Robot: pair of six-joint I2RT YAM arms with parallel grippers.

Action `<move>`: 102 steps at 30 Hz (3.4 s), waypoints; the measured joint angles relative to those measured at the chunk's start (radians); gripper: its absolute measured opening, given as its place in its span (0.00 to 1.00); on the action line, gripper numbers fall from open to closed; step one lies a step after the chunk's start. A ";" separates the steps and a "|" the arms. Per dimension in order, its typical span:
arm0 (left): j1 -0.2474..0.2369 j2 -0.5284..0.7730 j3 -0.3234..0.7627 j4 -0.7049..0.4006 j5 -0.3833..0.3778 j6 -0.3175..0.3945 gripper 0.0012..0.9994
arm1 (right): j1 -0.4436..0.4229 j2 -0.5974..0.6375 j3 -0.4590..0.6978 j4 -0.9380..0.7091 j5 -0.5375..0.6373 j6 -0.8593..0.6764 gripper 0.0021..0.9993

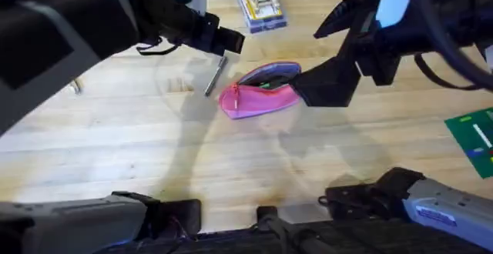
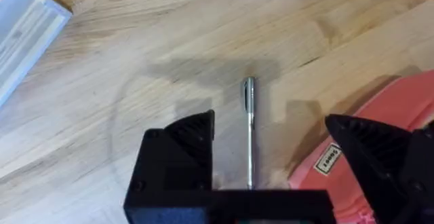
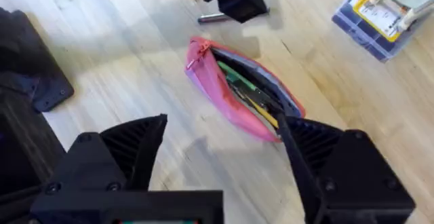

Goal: Unzip the bag, pick up the pens from the table one at a time and place them inside, then zip the bag closed.

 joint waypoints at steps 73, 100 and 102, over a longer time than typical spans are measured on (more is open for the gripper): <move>-0.044 0.077 0.031 -0.023 -0.122 -0.009 0.04 | 0.000 -0.149 0.000 -0.048 0.032 0.004 1.00; -0.387 -0.131 0.031 0.047 0.050 -0.076 0.04 | -0.001 -0.428 0.002 -0.161 0.042 0.064 1.00; -0.387 -0.108 0.031 0.047 0.051 -0.079 0.04 | -0.001 -0.428 0.002 -0.161 0.043 0.064 1.00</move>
